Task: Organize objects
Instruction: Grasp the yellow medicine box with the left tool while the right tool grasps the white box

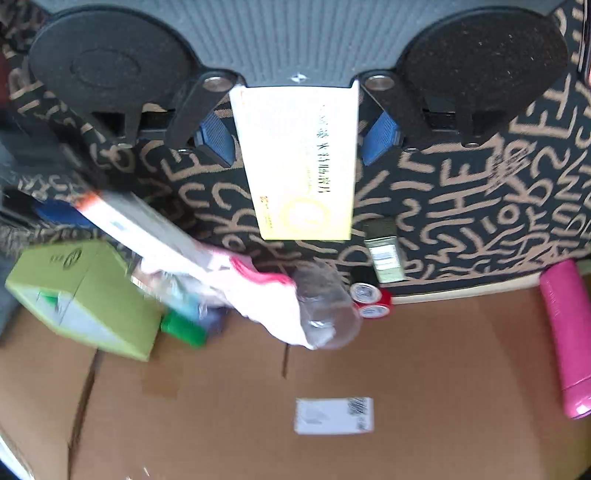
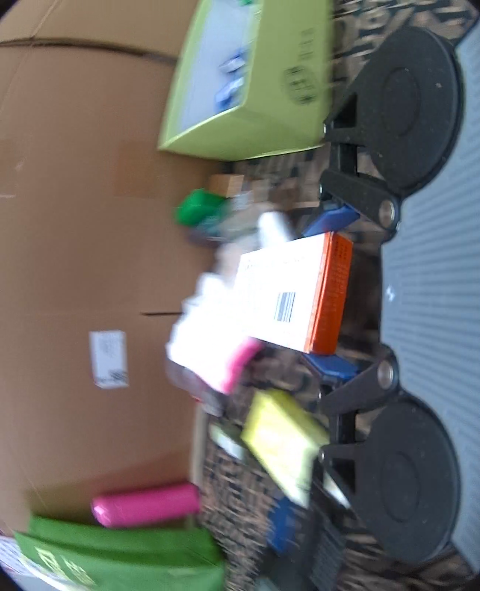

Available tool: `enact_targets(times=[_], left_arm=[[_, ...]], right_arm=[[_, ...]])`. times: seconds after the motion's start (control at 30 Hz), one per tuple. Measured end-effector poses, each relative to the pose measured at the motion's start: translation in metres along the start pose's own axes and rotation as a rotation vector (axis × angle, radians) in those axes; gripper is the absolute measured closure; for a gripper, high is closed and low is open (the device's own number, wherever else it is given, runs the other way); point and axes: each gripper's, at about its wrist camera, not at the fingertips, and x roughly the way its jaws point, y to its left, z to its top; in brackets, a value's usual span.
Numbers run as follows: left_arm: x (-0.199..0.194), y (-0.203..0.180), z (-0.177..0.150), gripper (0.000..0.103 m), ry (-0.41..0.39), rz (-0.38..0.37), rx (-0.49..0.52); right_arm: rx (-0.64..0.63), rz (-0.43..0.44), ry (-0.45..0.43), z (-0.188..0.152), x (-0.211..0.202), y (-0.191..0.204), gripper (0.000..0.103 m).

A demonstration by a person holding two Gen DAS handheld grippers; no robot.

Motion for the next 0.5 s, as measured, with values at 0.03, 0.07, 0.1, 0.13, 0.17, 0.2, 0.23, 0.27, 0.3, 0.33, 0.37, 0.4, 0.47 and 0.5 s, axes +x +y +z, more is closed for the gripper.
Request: enact_targets(times=[0.03, 0.07, 0.1, 0.13, 0.17, 0.2, 0.23, 0.27, 0.3, 0.33, 0.37, 0.4, 0.47, 0.5], left_arm=[[0.006, -0.003, -0.001, 0.022, 0.012, 0.009, 0.021], [0.012, -0.006, -0.001, 0.02, 0.017, 0.023, 0.037], [0.014, -0.009, -0.002, 0.019, 0.0, 0.041, 0.064], [0.014, -0.011, -0.004, 0.019, -0.012, 0.047, 0.077], [0.013, -0.011, -0.005, 0.025, -0.016, 0.043, 0.071], [0.01, -0.01, -0.007, 0.032, -0.019, 0.032, 0.062], [0.007, -0.011, -0.007, 0.032, -0.007, 0.023, 0.064], [0.003, -0.013, -0.01, 0.032, 0.001, 0.014, 0.073], [-0.002, -0.014, -0.014, 0.032, 0.006, 0.003, 0.085], [-0.007, -0.016, -0.019, 0.032, 0.01, -0.005, 0.094], [-0.01, -0.017, -0.023, 0.032, 0.013, -0.007, 0.097], [-0.015, -0.019, -0.026, 0.032, 0.016, -0.004, 0.1], [-0.017, -0.022, -0.028, 0.029, 0.018, 0.014, 0.104], [-0.016, -0.023, -0.027, 0.023, 0.02, 0.035, 0.107]], right_arm=[[0.007, 0.013, 0.021, -0.011, -0.01, 0.0, 0.036], [0.009, 0.025, 0.044, -0.02, -0.016, -0.001, 0.036], [0.0, 0.041, 0.072, -0.027, -0.022, 0.0, 0.035], [-0.014, 0.051, 0.102, -0.033, -0.025, 0.003, 0.032], [-0.013, 0.046, 0.107, -0.037, -0.028, 0.004, 0.025], [-0.016, 0.039, 0.101, -0.039, -0.031, 0.006, 0.02], [-0.026, 0.034, 0.091, -0.039, -0.031, 0.007, 0.02], [-0.029, 0.027, 0.087, -0.038, -0.031, 0.008, 0.02], [-0.027, 0.023, 0.086, -0.036, -0.031, 0.009, 0.02], [-0.027, 0.029, 0.085, -0.033, -0.028, 0.008, 0.02], [-0.028, 0.034, 0.084, -0.031, -0.026, 0.009, 0.02], [-0.031, 0.038, 0.084, -0.029, -0.023, 0.009, 0.02], [-0.046, 0.05, 0.088, -0.026, -0.018, 0.009, 0.02], [-0.048, 0.055, 0.092, -0.026, -0.015, 0.01, 0.021]])
